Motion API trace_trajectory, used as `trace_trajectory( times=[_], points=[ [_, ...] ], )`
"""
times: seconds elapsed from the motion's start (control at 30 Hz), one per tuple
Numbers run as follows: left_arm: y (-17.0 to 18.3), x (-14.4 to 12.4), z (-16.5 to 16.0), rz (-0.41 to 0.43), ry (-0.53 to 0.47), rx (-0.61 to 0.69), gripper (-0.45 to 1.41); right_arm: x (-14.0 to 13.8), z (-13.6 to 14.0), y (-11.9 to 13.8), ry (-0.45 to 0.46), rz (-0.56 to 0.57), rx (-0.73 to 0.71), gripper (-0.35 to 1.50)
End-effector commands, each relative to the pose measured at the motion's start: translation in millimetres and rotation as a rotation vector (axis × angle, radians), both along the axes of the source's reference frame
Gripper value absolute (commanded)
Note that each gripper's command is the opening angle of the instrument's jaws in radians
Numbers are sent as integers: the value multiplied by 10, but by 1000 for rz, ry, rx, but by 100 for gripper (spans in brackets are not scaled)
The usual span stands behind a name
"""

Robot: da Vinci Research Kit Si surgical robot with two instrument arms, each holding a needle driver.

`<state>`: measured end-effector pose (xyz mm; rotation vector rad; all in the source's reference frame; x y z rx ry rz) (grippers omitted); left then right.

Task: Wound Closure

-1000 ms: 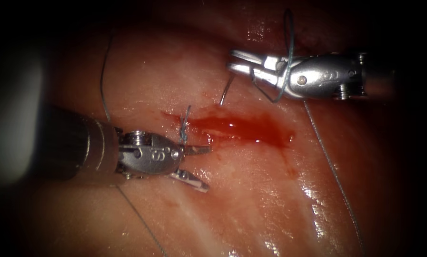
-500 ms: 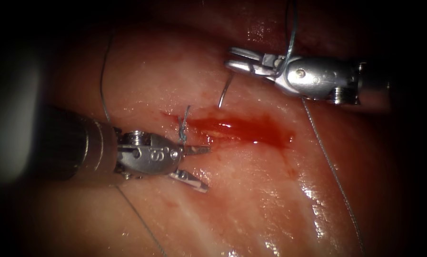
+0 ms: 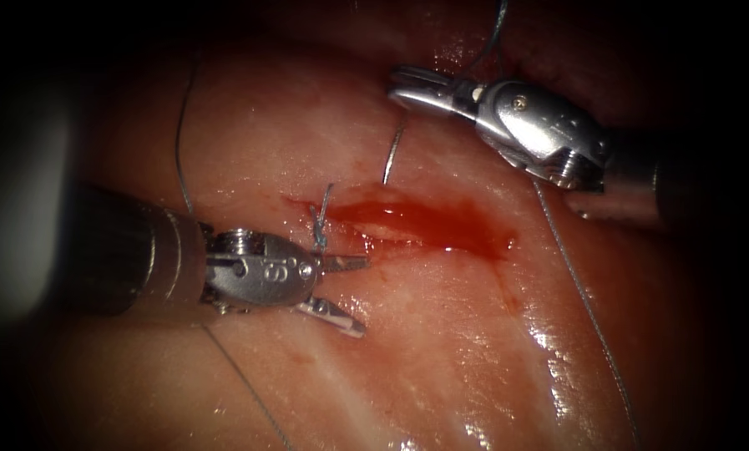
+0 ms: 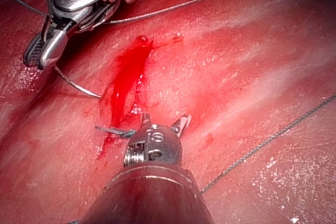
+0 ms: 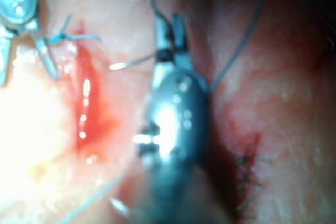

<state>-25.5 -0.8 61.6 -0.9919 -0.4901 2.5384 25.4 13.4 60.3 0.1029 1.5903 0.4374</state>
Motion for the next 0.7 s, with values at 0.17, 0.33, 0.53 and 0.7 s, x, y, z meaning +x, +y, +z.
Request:
trace_trajectory(
  times=[0.17,0.33,0.53,0.7],
  points=[
    [-7,-5,7,1,-1,3,32,12,9,-5,24,-10,86,-35],
    [-7,-5,7,1,-1,3,32,15,15,-7,35,-13,138,-35],
    [-7,-5,7,1,-1,3,32,17,17,-13,53,-25,190,-35],
    [-7,-5,7,3,1,3,32,17,18,-14,55,-29,201,-35]
  ],
)
